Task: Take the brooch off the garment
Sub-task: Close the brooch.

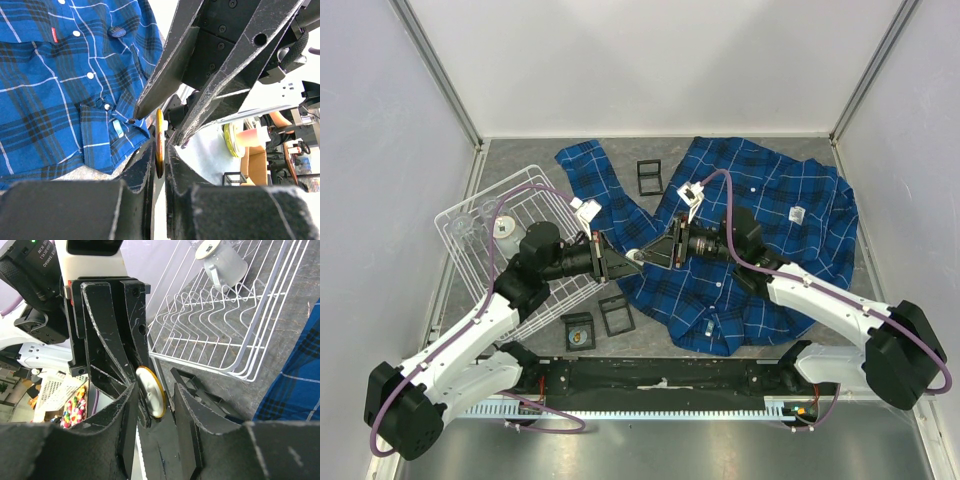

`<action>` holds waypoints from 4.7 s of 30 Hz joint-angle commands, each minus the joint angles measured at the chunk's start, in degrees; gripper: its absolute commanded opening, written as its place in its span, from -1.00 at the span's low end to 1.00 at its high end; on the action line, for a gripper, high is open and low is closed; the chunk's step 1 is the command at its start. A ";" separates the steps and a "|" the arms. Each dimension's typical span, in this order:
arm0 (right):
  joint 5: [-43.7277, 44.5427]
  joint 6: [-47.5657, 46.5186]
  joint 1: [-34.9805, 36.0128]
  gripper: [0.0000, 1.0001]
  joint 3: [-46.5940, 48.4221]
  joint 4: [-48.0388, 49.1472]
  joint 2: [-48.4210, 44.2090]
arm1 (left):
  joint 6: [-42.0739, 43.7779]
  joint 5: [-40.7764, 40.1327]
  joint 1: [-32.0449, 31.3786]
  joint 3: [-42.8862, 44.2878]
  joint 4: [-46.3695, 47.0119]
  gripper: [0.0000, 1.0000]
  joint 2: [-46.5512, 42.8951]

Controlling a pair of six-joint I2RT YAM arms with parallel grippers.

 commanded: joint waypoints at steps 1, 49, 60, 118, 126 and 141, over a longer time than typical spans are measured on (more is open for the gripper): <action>-0.48 -0.41 0.51 -0.19 2.81 2.37 0.86 | 0.90 2.04 0.15 0.99 2.06 -0.96 -0.46; -1.44 12.42 0.25 -0.40 -8.35 21.70 -1.42 | -4.81 4.23 0.15 -2.70 10.31 -0.96 -2.75; -9.52 8.21 -3.78 -1.00 -5.54 16.97 -0.80 | 3.62 -0.67 1.02 3.19 -9.79 -0.03 -8.45; -10.95 5.04 -1.51 -0.32 -2.11 13.18 0.78 | -5.61 5.73 5.60 1.25 1.64 -0.96 -4.68; -8.74 5.39 -0.19 -0.62 -1.41 13.71 2.18 | -2.35 3.97 5.51 2.66 -1.99 -0.96 -6.17; -9.88 8.20 1.30 -0.70 -1.32 17.23 5.70 | 1.60 5.37 5.51 3.36 -1.55 -0.96 -7.14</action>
